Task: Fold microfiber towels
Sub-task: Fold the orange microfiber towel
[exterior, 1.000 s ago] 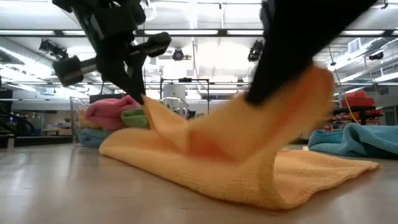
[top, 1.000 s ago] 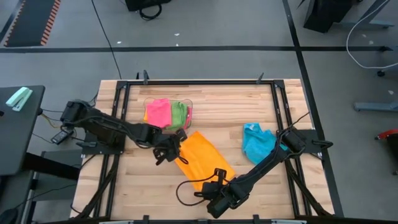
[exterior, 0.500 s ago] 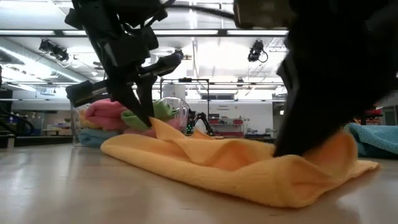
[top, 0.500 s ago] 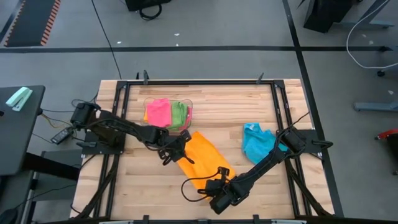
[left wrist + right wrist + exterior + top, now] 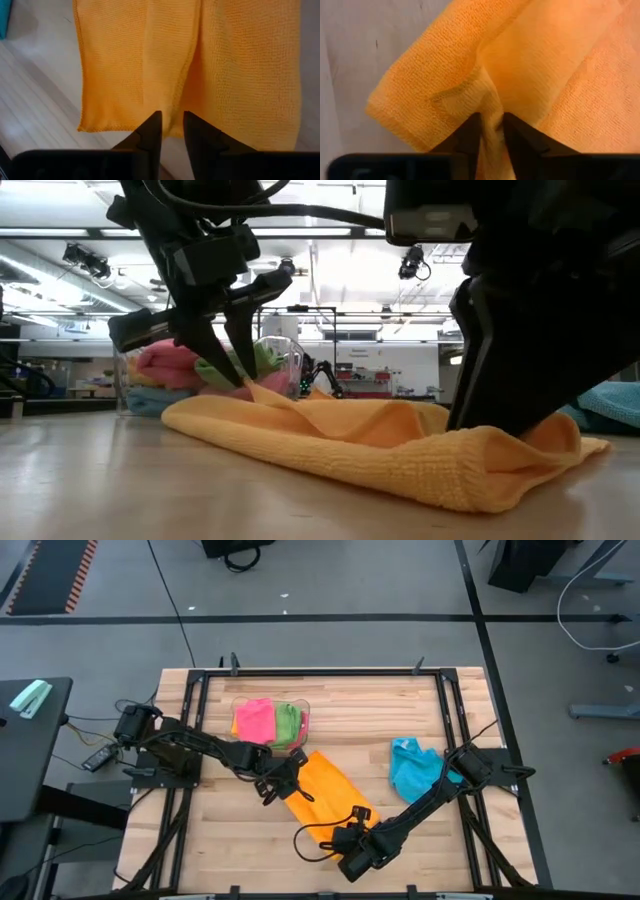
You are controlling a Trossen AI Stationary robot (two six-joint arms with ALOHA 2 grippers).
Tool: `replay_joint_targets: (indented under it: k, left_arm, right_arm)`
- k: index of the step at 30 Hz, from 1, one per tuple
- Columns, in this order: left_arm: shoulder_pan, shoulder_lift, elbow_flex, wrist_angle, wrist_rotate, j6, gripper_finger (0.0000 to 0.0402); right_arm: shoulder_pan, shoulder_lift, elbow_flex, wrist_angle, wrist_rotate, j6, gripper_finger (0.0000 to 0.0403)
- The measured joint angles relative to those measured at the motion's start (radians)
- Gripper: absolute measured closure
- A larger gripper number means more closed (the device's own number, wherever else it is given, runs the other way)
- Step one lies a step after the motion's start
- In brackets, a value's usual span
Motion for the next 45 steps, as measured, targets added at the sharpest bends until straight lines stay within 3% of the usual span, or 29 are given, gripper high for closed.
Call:
replay_joint_targets:
  k: [7,15,18,23,29,45]
  left_arm:
    - [-0.001,0.000,0.000,-0.001,0.000,0.000,0.0260]
    - [-0.001,0.000,0.000,-0.013,0.000,0.000,0.0250]
    - [-0.001,0.000,0.000,-0.019,0.000,0.000,0.0259]
    - [-0.001,0.000,0.000,-0.019,0.000,0.000,0.0276]
    - [-0.001,0.000,0.000,-0.025,0.000,-0.027,0.0290]
    - [-0.067,-0.012,0.002,-0.042,0.013,0.000,0.0299]
  right_arm:
    - [0.005,0.000,0.101,-0.186,-0.031,0.016,0.0246]
    - [0.030,-0.002,0.169,-0.375,0.036,0.071,0.0236]
    - [0.037,-0.002,0.169,-0.297,0.105,0.046,0.0236]
    - [0.028,-0.002,0.131,-0.019,0.175,-0.129,0.0237]
    - [-0.021,0.008,0.000,0.261,0.106,-0.221,0.0237]
    - [-0.023,0.007,0.016,0.011,0.102,-0.175,0.0237]
